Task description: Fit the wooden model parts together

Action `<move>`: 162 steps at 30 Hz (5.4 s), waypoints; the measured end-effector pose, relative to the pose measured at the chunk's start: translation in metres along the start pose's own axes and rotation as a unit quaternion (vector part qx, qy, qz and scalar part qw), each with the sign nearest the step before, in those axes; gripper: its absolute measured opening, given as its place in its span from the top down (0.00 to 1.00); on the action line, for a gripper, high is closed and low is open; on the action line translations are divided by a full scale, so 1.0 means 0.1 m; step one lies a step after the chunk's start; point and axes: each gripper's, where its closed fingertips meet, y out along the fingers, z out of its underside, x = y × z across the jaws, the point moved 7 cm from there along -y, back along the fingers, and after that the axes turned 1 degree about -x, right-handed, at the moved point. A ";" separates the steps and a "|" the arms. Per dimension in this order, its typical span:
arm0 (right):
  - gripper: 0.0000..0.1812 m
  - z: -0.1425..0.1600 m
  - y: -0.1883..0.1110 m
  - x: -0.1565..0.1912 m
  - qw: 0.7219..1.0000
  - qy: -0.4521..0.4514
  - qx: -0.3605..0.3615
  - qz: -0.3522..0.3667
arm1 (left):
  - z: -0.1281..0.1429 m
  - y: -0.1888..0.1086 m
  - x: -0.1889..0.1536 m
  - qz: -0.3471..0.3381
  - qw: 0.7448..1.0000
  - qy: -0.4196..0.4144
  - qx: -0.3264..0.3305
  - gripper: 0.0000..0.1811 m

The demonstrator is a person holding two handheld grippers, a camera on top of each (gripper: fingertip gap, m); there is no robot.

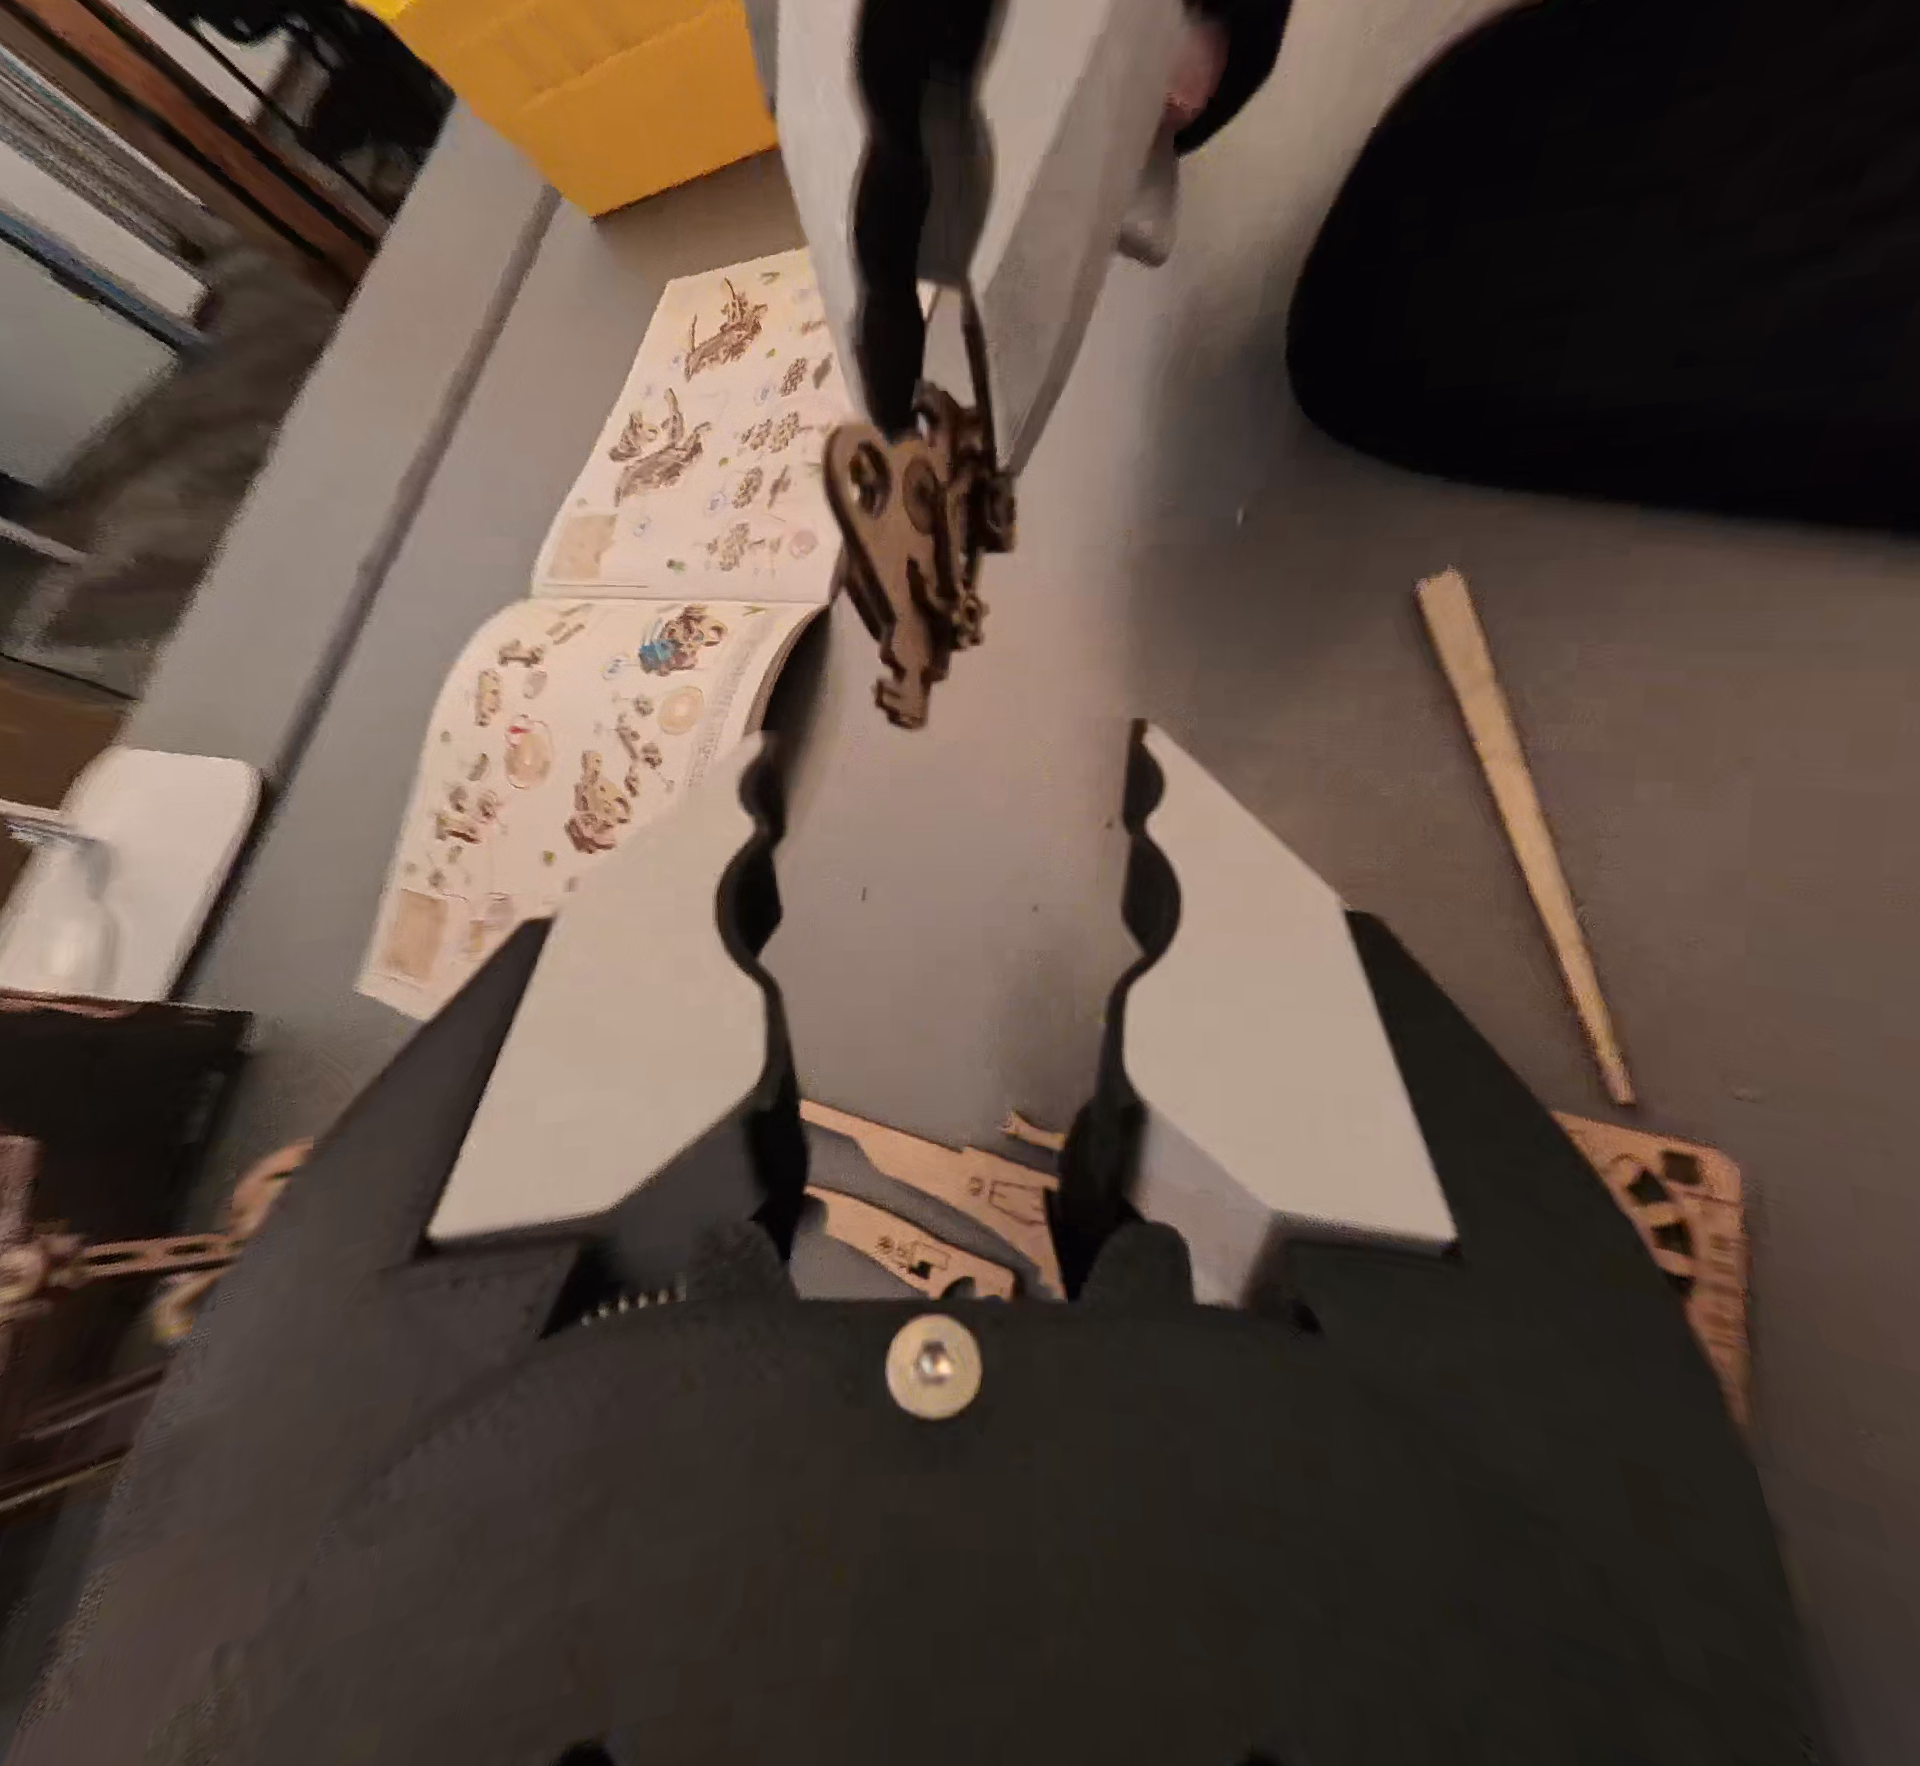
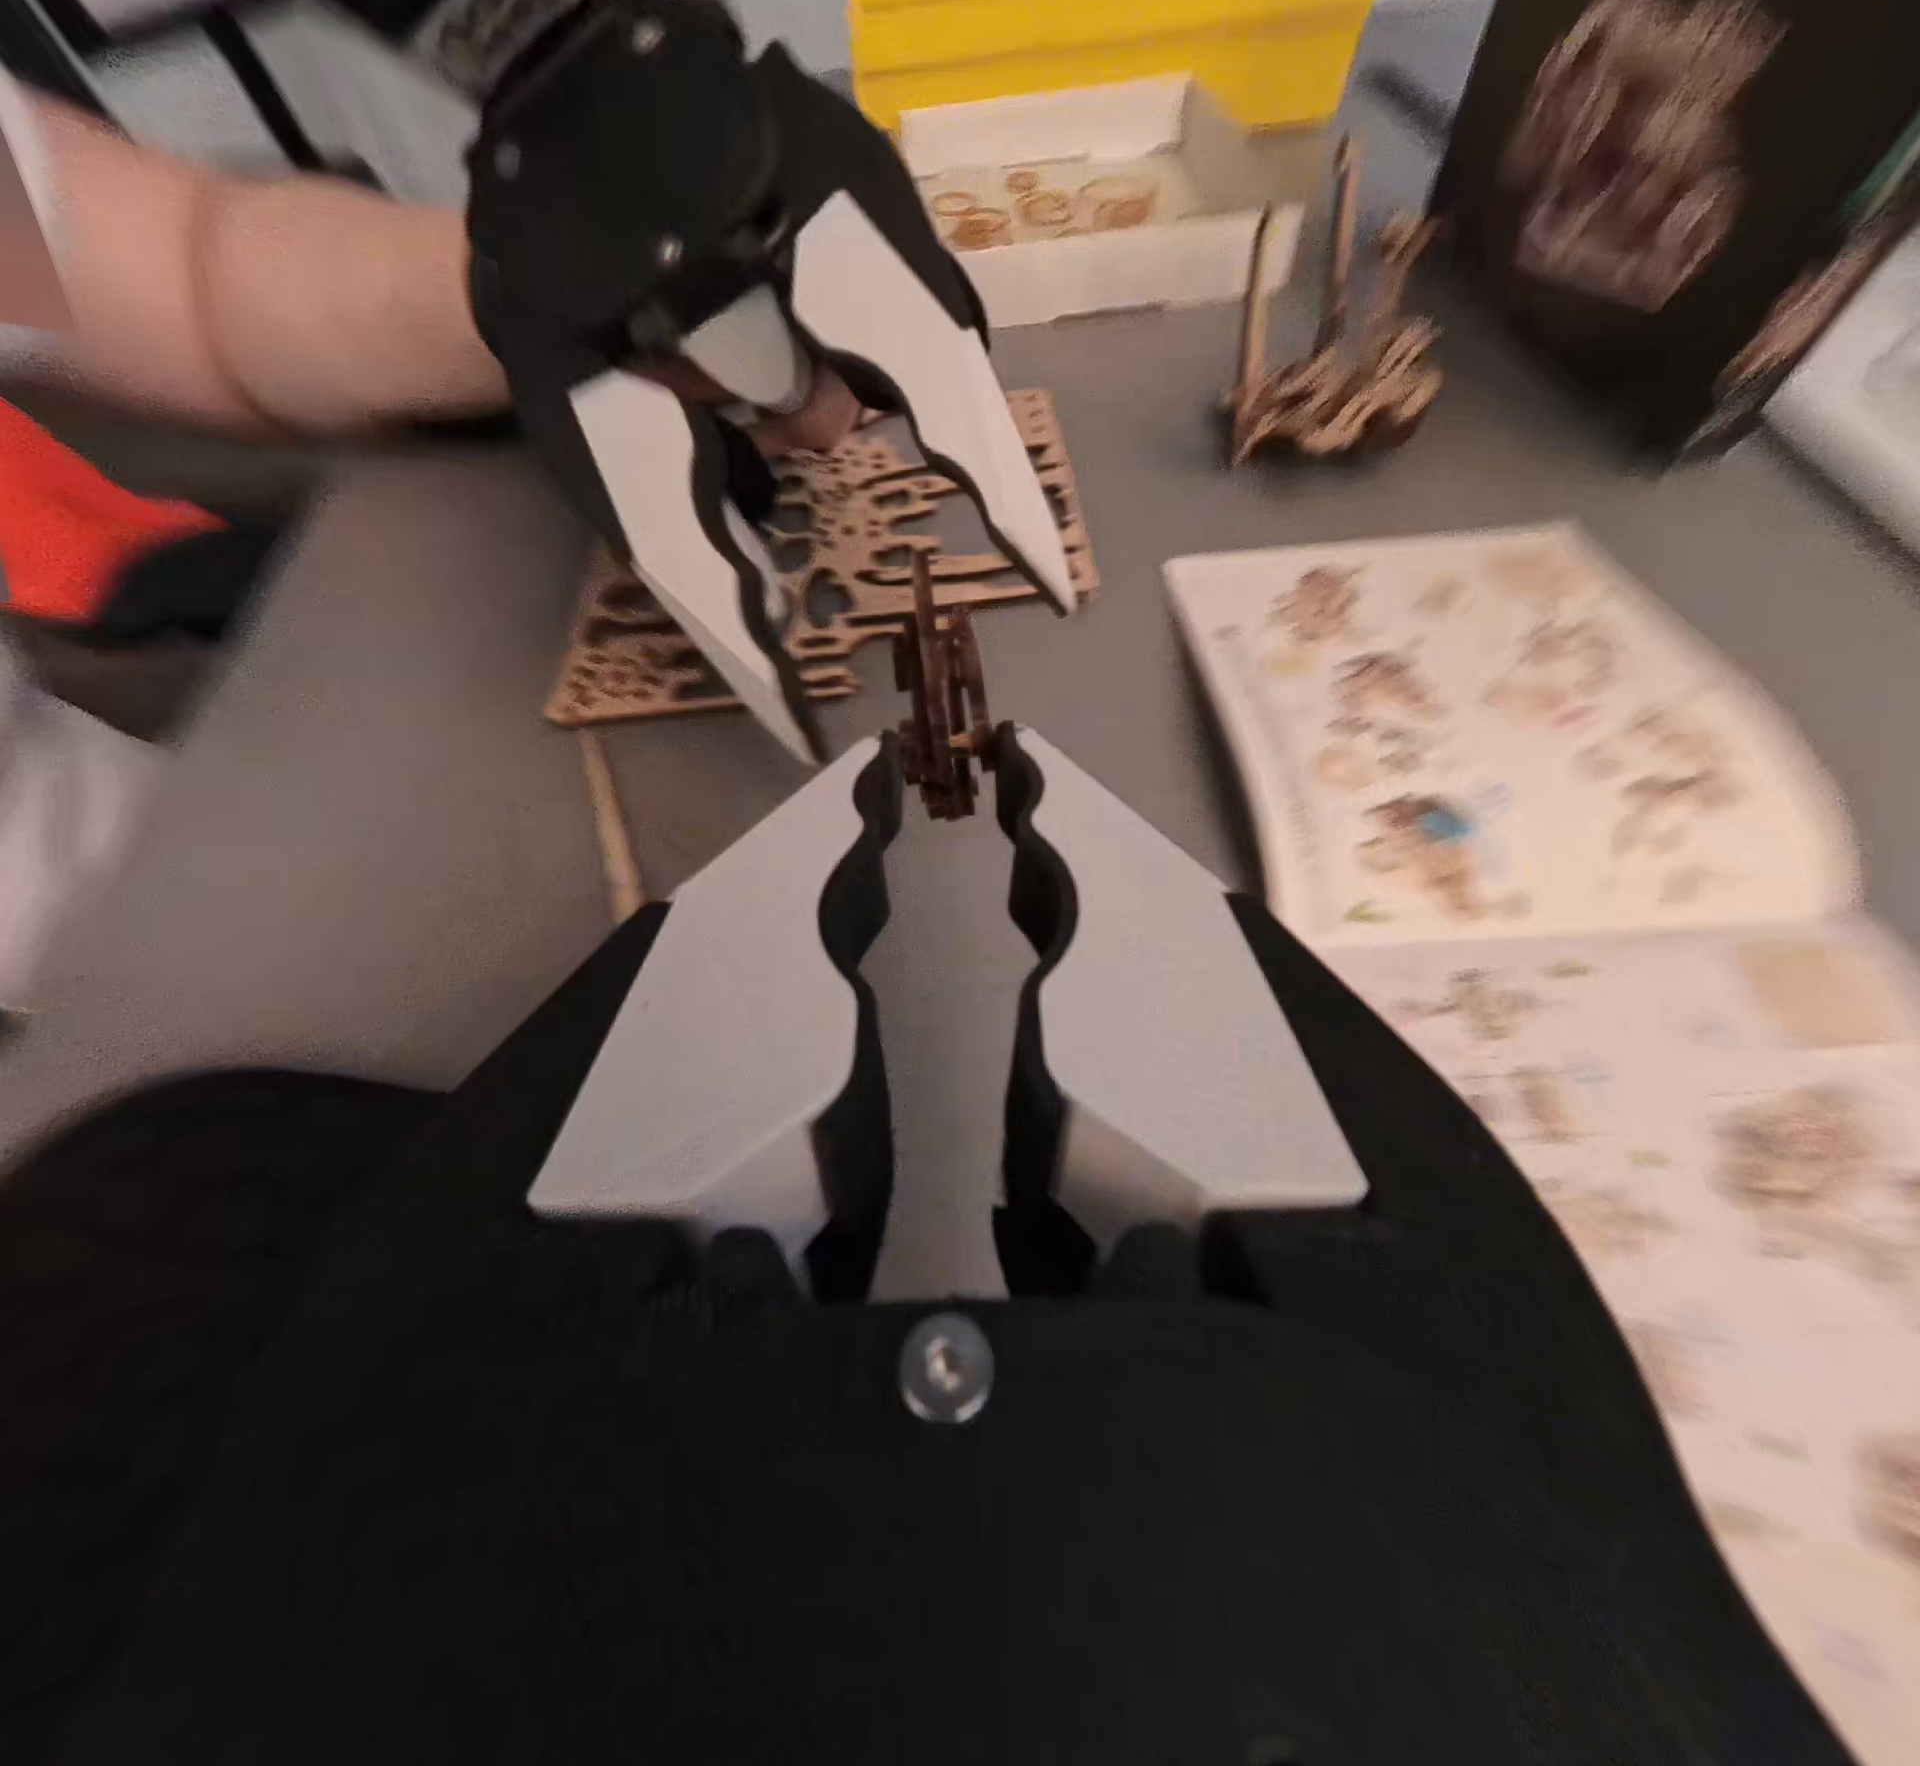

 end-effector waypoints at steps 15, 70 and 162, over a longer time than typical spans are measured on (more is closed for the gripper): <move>0.91 -0.13 0.05 0.44 0.951 -0.304 -0.014 0.058 | -0.21 -0.19 -0.12 0.012 0.993 0.065 -0.097 0.90; 0.91 -0.30 0.06 0.53 0.976 -0.213 -0.004 0.045 | -0.24 -0.31 -0.07 0.103 0.985 -0.004 -0.137 0.90; 0.96 -0.18 0.16 0.68 0.972 -0.218 0.088 -0.009 | -0.29 -0.33 -0.36 0.071 0.983 0.107 -0.132 0.91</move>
